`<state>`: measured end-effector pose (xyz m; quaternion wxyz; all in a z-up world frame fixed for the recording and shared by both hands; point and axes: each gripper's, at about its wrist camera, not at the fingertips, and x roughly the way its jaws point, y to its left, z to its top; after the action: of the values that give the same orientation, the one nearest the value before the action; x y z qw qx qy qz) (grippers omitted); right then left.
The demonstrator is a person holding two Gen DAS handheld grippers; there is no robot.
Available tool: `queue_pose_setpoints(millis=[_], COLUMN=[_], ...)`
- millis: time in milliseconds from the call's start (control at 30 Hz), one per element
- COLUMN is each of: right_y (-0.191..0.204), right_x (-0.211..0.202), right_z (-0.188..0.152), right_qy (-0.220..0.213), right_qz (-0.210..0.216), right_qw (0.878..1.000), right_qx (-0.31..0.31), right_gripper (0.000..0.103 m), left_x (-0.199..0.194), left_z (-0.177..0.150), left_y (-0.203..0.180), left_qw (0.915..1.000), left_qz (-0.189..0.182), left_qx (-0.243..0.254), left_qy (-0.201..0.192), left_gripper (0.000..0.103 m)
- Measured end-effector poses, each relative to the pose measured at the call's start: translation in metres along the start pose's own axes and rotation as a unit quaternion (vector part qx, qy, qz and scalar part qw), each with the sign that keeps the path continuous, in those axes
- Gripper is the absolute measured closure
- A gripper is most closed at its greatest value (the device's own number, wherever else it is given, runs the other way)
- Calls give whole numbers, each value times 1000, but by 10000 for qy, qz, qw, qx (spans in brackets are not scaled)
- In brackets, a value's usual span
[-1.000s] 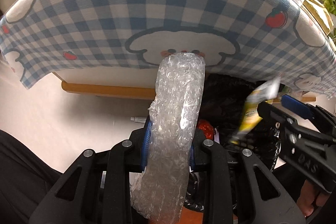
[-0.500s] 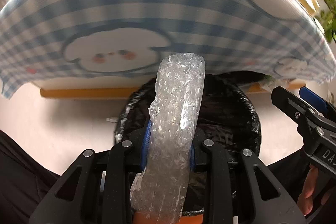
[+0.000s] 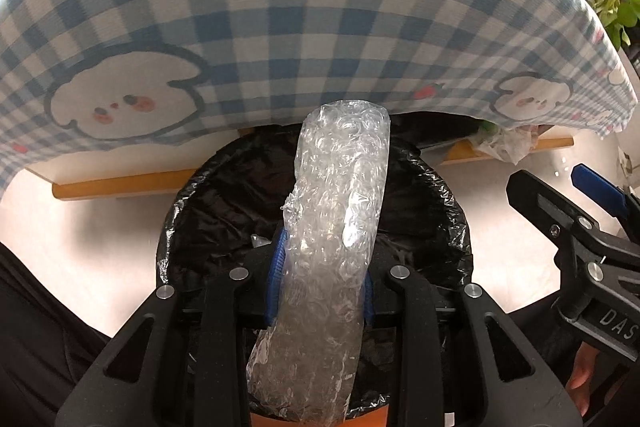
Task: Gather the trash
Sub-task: 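Open the right gripper to drop the yellow packet while the left drops the bubble wrap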
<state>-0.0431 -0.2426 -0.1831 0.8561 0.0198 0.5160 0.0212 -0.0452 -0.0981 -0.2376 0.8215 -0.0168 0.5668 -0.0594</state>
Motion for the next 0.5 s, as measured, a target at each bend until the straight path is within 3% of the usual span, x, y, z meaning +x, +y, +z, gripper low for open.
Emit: queue_pose_setpoints(millis=[367,500], right_y=[5,7], right_x=[3,0], right_z=[0,1], right_qy=[18,15], right_qz=[-40,-48], right_qw=[9999,9999], right_qx=[-97,-96], right_gripper=[9,9], left_x=[-11,-21], left_z=[1,-1], left_y=[12,22], left_qw=[9997,9989], left_qz=[179,308], left_qx=[-121,-235], left_qy=[-114,-245], left_gripper=[42,22])
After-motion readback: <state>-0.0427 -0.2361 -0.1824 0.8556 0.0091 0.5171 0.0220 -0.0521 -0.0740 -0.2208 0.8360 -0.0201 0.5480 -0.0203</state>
